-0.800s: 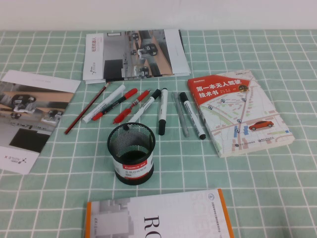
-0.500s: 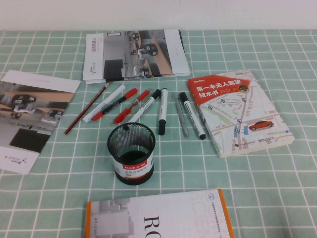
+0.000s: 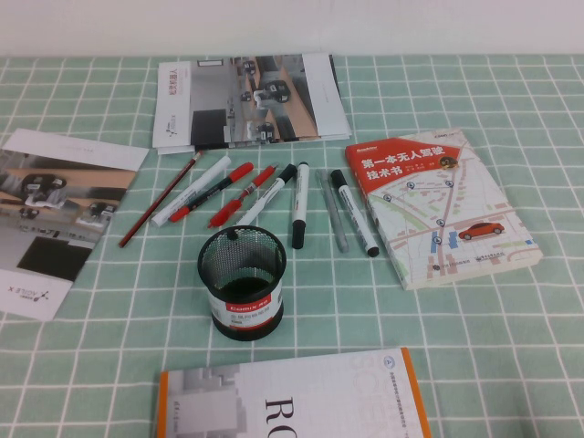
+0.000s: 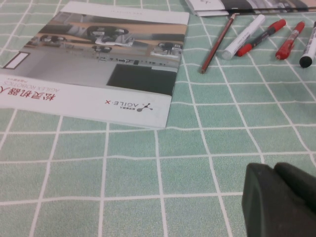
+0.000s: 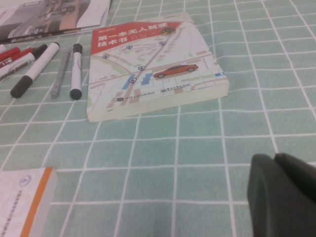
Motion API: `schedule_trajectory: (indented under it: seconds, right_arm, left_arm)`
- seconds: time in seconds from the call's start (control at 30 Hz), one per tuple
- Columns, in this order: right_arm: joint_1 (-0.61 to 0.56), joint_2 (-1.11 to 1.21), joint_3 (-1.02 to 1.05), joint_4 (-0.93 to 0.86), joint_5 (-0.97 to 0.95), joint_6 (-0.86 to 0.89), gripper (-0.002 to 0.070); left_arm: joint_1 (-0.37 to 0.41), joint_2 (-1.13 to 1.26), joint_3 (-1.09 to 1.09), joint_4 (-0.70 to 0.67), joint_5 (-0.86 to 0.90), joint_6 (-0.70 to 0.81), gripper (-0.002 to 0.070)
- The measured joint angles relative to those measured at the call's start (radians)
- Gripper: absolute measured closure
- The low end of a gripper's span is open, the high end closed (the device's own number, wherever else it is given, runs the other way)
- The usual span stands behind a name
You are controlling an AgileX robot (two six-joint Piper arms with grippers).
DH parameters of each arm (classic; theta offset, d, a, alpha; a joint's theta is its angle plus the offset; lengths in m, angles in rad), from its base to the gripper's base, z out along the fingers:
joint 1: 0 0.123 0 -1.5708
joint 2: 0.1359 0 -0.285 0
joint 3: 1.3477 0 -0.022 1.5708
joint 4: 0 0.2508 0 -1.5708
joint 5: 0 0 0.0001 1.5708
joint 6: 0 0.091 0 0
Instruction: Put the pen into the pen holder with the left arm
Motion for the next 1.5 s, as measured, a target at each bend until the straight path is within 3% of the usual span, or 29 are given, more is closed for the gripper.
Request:
schedule_trajectory:
  seconds: [0.47, 0.63, 0.9, 1.2, 1.33, 1.5]
  right_arm:
    - [0.0, 0.0, 0.0, 0.0, 0.0, 0.0, 0.0696]
    - [0.0, 0.0, 0.0, 0.0, 0.0, 0.0, 0.0696]
    - [0.0, 0.0, 0.0, 0.0, 0.0, 0.0, 0.0696]
    - [0.0, 0.0, 0.0, 0.0, 0.0, 0.0, 0.0696]
    - [0.0, 0.0, 0.0, 0.0, 0.0, 0.0, 0.0696]
    - [0.0, 0.0, 0.0, 0.0, 0.0, 0.0, 0.0696]
  left_arm:
    - [0.0, 0.0, 0.0, 0.008, 0.0, 0.0, 0.0678]
    - [0.0, 0.0, 0.0, -0.051, -0.013, 0.0, 0.0678]
    - [0.0, 0.0, 0.006, -0.231, -0.238, -0.013, 0.0678]
    - [0.0, 0.0, 0.006, -0.26, -0.342, -0.02, 0.0678]
    - [0.0, 0.011, -0.005, -0.273, -0.323, -0.068, 0.0678]
    - [0.0, 0.138, -0.152, -0.273, -0.179, -0.082, 0.0678]
